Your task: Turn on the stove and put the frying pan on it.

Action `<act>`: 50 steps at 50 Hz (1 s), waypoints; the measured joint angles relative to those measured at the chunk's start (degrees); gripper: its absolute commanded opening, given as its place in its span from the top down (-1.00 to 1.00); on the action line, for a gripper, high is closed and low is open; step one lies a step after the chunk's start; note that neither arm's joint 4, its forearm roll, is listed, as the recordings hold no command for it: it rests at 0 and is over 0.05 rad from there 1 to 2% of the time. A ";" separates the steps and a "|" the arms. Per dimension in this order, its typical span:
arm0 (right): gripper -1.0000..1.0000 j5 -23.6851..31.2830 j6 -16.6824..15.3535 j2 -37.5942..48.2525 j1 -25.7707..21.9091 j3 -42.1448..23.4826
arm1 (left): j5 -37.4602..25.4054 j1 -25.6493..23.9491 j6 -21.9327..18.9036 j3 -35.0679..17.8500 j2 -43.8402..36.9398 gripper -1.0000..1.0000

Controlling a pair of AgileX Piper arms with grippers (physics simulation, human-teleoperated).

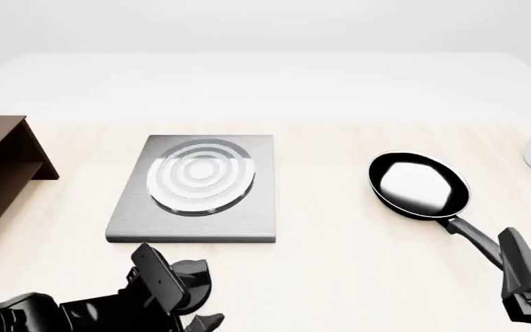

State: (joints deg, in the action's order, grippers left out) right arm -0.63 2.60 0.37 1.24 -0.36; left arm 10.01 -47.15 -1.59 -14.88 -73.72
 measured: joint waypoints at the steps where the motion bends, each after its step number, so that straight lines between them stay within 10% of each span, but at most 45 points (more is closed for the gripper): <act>1: -1.00 0.00 0.01 0.00 0.00 0.00 | -0.49 -0.19 0.07 -0.11 0.49 -1.00; 24: -1.00 0.05 -0.07 0.01 0.05 -0.04 | -22.36 -3.95 0.70 -5.39 24.28 -1.00; 38: -1.00 0.46 -0.46 0.05 0.01 -0.06 | -38.89 9.86 -6.43 -3.21 56.12 -1.00; 50: -1.00 0.22 -0.87 1.27 0.02 0.01 | -38.96 21.30 -9.03 1.59 68.58 -1.00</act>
State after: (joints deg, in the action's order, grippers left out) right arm -0.41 1.73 1.64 1.26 -0.34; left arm -28.95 -25.86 -10.62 -13.29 -5.14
